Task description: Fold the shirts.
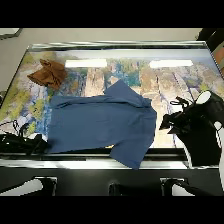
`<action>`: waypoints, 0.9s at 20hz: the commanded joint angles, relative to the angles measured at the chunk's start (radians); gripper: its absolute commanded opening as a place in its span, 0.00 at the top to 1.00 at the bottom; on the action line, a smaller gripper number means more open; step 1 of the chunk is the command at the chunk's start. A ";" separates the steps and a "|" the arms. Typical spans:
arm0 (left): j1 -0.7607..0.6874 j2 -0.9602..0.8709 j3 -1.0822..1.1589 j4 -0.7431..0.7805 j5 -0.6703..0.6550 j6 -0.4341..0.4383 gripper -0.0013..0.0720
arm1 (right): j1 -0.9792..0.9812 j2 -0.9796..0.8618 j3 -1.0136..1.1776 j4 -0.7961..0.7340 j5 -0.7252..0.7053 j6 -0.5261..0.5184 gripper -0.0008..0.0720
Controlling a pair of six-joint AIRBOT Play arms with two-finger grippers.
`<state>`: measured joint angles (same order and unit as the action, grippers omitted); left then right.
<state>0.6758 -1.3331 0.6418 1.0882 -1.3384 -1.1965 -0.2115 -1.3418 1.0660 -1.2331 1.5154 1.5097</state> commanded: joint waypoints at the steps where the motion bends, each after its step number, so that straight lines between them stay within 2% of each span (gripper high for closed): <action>1: 0.002 0.001 -0.023 -0.012 0.011 0.002 0.88 | 0.000 0.021 -0.089 -0.024 -0.049 -0.007 0.24; 2: 0.002 0.001 -0.022 -0.014 0.006 0.011 0.95 | 0.000 0.021 -0.127 -0.012 -0.076 -0.007 0.24; 8: 0.002 0.005 -0.022 -0.016 -0.032 0.050 0.95 | 0.000 0.018 -0.304 0.158 -0.323 -0.026 0.27; 11: 0.002 0.005 -0.022 -0.016 -0.032 0.055 0.95 | 0.000 -0.028 -0.326 0.217 -0.368 -0.026 0.27; 13: 0.002 0.005 -0.015 -0.016 -0.033 0.057 0.95 | 0.019 -0.063 -0.326 0.241 -0.403 -0.025 0.41; 14: 0.002 0.005 -0.007 -0.021 -0.035 0.057 0.95 | 0.037 -0.073 -0.325 0.263 -0.434 -0.026 0.56; 15: 0.002 0.005 0.010 -0.037 -0.050 0.069 0.95 | 0.054 -0.075 -0.317 0.275 -0.447 -0.026 0.96; 18: 0.002 0.066 0.161 -0.194 -0.082 0.097 0.95 | 0.050 -0.024 -0.185 0.250 -0.388 -0.055 0.95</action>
<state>0.6781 -1.3083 0.7006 1.0256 -1.3891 -1.1217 -0.1673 -1.3933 0.7971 -0.9939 1.1057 1.4773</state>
